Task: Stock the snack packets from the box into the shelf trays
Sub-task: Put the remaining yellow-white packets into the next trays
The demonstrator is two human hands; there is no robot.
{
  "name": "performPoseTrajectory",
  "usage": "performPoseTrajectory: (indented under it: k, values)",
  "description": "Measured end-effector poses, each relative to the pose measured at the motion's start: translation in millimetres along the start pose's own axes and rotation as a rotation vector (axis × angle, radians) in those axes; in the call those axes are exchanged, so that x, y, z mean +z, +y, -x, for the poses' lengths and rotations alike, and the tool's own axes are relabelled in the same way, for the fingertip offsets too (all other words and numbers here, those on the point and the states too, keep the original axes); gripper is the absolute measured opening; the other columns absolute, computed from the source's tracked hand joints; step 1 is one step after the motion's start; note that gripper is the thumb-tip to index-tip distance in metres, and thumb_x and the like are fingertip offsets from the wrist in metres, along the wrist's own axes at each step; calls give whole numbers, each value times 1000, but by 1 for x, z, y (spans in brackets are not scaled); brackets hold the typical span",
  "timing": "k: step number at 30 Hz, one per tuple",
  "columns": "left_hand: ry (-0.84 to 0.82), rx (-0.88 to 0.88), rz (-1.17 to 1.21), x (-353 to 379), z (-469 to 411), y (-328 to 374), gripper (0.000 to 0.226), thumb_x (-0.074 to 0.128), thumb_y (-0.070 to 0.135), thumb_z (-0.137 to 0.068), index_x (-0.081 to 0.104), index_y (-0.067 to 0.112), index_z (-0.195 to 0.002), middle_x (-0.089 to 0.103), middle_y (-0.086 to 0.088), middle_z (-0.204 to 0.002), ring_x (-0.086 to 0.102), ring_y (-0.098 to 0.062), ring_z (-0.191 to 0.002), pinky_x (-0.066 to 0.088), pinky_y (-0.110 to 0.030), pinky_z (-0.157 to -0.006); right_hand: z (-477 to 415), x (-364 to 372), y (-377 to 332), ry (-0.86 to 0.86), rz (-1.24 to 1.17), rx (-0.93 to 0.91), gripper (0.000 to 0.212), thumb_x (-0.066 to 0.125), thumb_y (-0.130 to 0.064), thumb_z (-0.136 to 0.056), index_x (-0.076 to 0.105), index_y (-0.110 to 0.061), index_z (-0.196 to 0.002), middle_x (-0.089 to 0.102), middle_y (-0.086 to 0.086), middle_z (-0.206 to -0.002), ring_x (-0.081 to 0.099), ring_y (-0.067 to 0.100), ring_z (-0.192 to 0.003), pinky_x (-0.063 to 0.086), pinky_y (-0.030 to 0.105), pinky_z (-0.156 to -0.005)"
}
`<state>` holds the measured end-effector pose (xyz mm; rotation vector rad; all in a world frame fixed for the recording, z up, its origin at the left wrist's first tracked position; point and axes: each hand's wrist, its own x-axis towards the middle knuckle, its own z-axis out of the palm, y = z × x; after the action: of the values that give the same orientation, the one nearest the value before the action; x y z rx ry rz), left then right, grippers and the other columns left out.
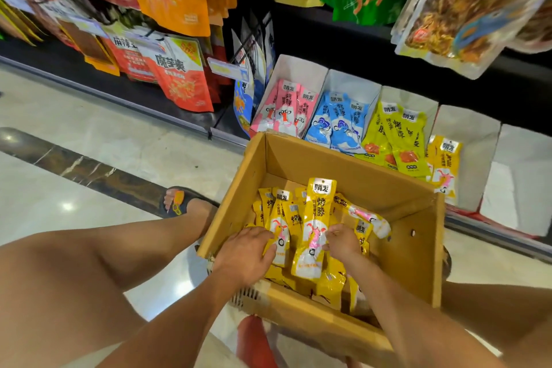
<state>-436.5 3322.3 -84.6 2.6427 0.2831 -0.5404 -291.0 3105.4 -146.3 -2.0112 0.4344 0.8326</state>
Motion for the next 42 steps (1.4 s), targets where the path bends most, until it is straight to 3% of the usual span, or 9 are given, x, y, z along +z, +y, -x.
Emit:
performPoseTrajectory:
  k: [4,7,12,17,21,24,31,37,42]
  values:
    - [-7,-163,466,-10,-5,3,35,41,59,-104,59,45,-130,59,17,-133,58,-15,-124,48,-35,-101,30,-16,-35,-34,32,-174,16,54,-10,-100,57,-21,-87,67,7,-97,65,19,-67,50,30,-60]
    - [83,-269,970,-35,-16,20,13,51,47,-105,63,45,-108,67,10,-125,64,-15,-118,49,-38,-102,52,-24,-57,-74,-20,-275,13,54,-12,-101,56,-18,-90,64,1,-92,64,13,-62,43,25,-55]
    - [89,-235,1243,-70,-16,46,14,55,39,-105,65,33,-112,71,4,-121,70,-15,-100,58,-35,-87,83,-21,-82,-119,-48,-385,11,60,-18,-99,59,-24,-90,65,-3,-80,64,6,-58,44,24,-54]
    - [136,-142,1165,-72,-12,48,21,65,25,-101,73,9,-113,74,9,-82,65,5,-66,46,-11,-53,110,-1,-86,-261,-33,-459,11,60,-17,-100,59,-25,-92,65,1,-75,59,10,-58,45,25,-57]
    - [238,-166,1101,-73,-9,41,11,66,22,-101,74,17,-106,78,3,-96,74,-14,-90,58,-29,-76,108,4,-84,-279,-57,-435,8,60,-16,-99,67,-20,-101,74,2,-92,62,11,-59,45,26,-57]
    - [375,-193,1010,-78,-7,30,11,67,23,-99,70,32,-94,74,16,-86,69,7,-78,51,-18,-68,91,-6,-73,-211,-71,-355,10,60,-15,-98,67,-20,-98,74,1,-103,62,8,-59,46,23,-55]
    - [540,-237,858,-81,-9,-10,5,66,35,-100,68,37,-103,72,18,-91,66,10,-79,50,-25,-72,37,-23,-7,-113,61,-125,15,55,-9,-99,66,-16,-92,71,10,-102,62,16,-62,41,23,-47]
    - [543,-279,889,-66,-19,-20,11,65,38,-100,67,35,-110,71,27,-95,64,11,-91,48,-28,-80,1,-18,45,-140,358,-14,24,62,-20,-88,51,-41,-86,67,4,-103,69,28,-94,58,43,-86]
    - [502,-286,921,-63,-20,-24,14,64,42,-100,68,37,-112,75,21,-102,70,-1,-98,54,-35,-89,-20,-10,70,-152,484,82,48,60,-25,-88,50,-21,-135,67,14,-118,67,29,-95,47,31,-68]
